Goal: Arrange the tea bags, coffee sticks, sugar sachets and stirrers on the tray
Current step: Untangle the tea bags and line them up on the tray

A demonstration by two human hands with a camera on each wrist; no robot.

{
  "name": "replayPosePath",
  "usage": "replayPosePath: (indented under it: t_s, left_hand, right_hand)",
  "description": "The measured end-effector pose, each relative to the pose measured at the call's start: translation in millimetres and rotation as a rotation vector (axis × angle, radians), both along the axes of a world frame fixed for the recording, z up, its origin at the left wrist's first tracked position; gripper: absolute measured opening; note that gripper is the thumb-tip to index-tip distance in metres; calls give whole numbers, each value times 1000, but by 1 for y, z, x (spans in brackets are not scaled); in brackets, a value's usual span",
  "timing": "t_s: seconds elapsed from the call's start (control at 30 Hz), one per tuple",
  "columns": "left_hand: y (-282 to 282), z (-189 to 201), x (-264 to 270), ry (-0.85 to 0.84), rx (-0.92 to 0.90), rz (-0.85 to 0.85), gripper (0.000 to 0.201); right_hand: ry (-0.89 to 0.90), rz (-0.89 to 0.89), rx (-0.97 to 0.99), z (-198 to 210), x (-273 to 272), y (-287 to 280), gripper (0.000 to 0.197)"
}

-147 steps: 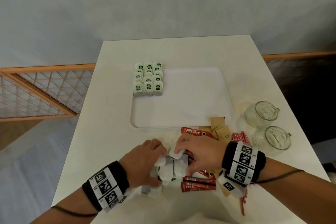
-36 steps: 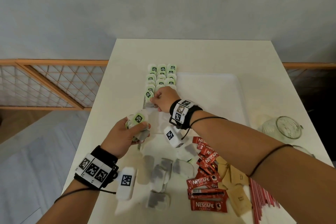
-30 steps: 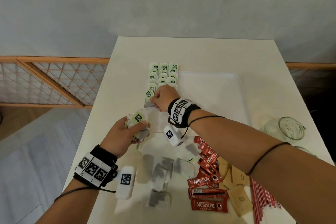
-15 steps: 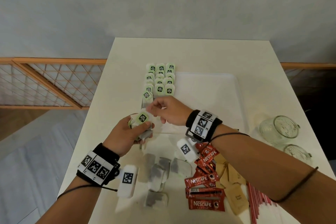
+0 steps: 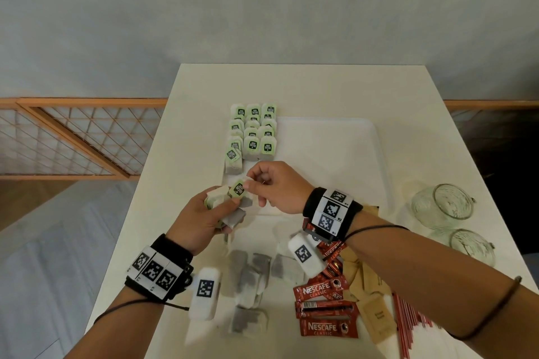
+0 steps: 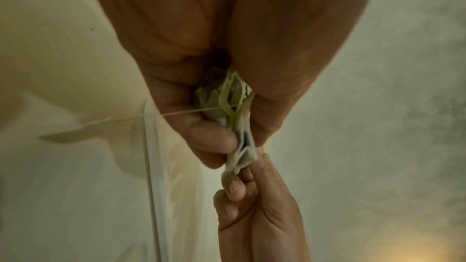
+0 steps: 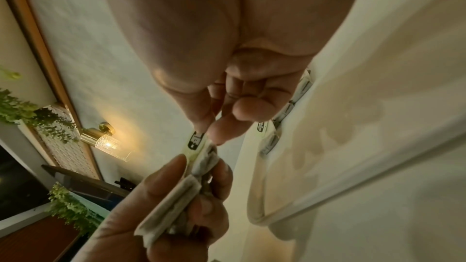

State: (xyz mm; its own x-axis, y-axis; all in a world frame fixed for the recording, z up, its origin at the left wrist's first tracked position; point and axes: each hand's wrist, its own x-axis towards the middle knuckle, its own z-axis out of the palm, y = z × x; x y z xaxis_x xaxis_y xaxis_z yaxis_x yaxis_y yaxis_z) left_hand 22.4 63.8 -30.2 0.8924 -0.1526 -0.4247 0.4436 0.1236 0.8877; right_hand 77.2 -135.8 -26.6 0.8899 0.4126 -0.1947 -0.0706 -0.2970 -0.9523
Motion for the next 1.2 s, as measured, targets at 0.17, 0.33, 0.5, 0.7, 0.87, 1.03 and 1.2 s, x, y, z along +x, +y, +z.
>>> replayPosePath:
  t_s: [0.17, 0.33, 0.5, 0.7, 0.87, 1.03, 1.2]
  left_hand:
    - [-2, -3, 2, 17, -33, 46, 18]
    - [-3, -6, 2, 22, 4, 58, 10]
    - [-5, -3, 5, 13, -4, 116, 6]
    - [-7, -5, 8, -57, 84, 45, 9]
    - [-8, -2, 10, -62, 78, 45, 12]
    - [-11, -1, 10, -69, 80, 77, 11]
    - [-10, -4, 11, -58, 96, 84, 10]
  right_hand:
    - [27, -1, 7, -1, -1, -4, 6]
    - [33, -24, 9, -1, -3, -7, 9]
    - [33, -24, 1, -3, -5, -9, 9]
    - [53, -12, 13, -3, -9, -8, 10]
    - [107, -67, 24, -3, -14, -9, 13]
    - [113, -32, -59, -10, -23, -10, 14]
    - [78, -43, -94, -11, -17, -12, 18]
